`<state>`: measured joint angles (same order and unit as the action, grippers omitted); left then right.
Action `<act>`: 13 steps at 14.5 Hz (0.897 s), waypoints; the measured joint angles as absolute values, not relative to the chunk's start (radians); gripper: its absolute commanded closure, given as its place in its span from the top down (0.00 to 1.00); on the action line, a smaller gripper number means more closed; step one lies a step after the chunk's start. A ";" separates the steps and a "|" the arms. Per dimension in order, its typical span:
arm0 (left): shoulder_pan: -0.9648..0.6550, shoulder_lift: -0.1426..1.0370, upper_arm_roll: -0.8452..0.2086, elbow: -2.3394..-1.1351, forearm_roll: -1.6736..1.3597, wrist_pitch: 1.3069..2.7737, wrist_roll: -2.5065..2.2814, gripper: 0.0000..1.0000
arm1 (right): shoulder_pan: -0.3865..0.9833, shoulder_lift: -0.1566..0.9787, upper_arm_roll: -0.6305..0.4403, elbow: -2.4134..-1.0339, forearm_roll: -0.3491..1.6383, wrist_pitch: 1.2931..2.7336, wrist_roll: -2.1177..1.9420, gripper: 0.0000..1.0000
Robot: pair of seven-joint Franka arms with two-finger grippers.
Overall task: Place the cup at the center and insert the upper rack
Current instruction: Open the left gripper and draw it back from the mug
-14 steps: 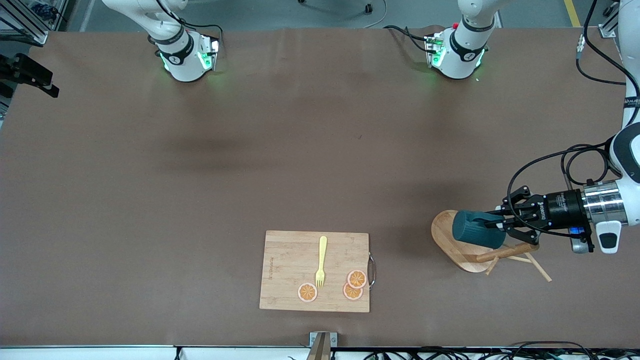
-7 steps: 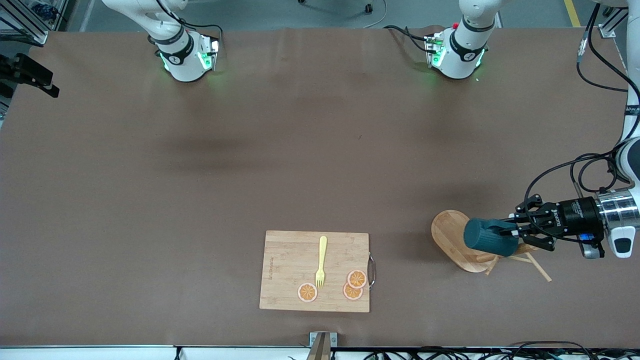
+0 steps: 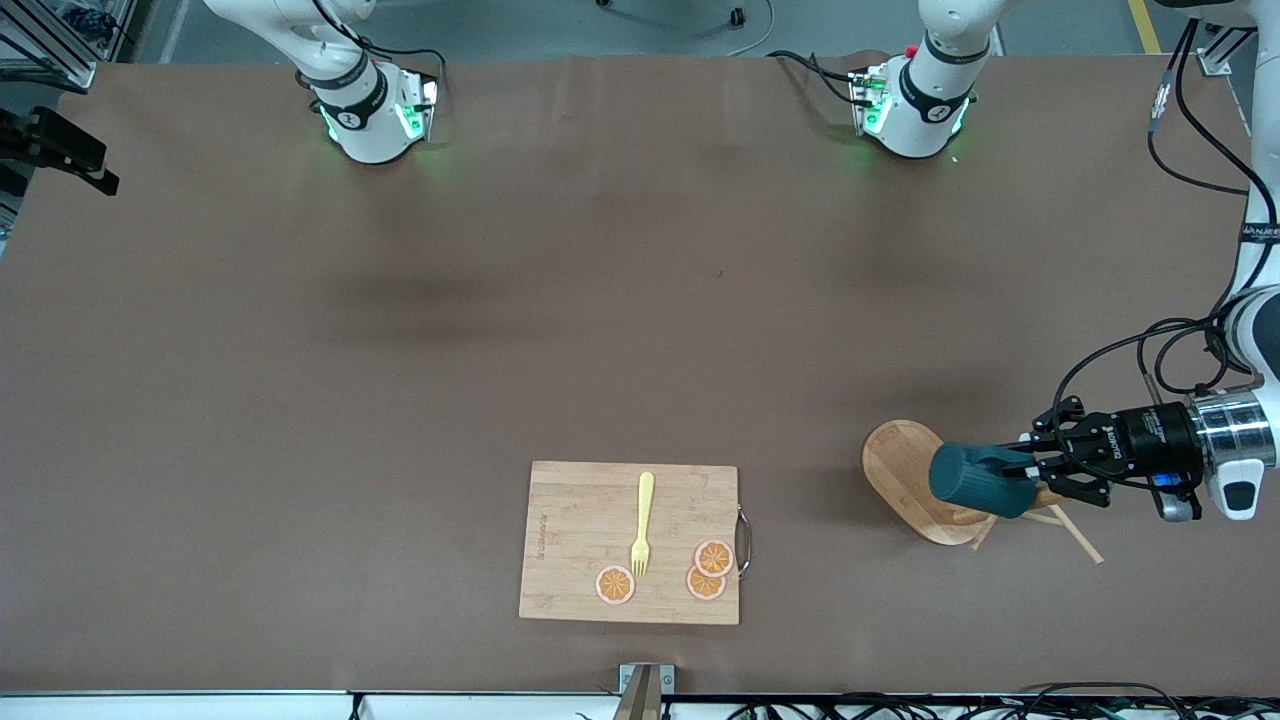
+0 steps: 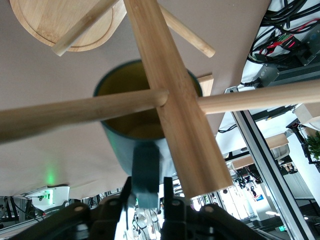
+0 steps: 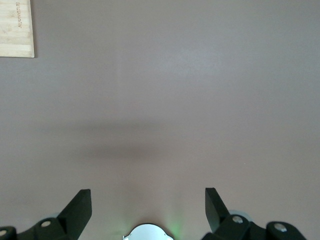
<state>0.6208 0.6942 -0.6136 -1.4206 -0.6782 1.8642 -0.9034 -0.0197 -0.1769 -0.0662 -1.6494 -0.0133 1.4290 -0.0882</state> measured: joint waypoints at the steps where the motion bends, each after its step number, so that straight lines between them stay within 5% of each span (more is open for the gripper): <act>1: 0.621 0.694 -0.614 -1.418 -0.679 1.864 -0.903 1.00 | -0.020 -0.177 -0.066 -1.649 -0.013 1.429 -0.088 1.00; 6: 0.620 0.650 -0.624 -1.390 -0.676 1.864 -0.903 1.00 | -0.020 -0.177 -0.066 -1.650 -0.013 1.429 -0.088 1.00; 13: 0.613 0.352 -0.726 -1.382 -0.326 1.764 -0.899 1.00 | -0.020 -0.177 -0.067 -1.651 -0.013 1.433 -0.088 1.00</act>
<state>0.6135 0.3517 -0.7256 -1.3820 -0.3262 1.7641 -0.8987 -0.0198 -0.1767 -0.0668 -1.6507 -0.0133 1.4330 -0.0882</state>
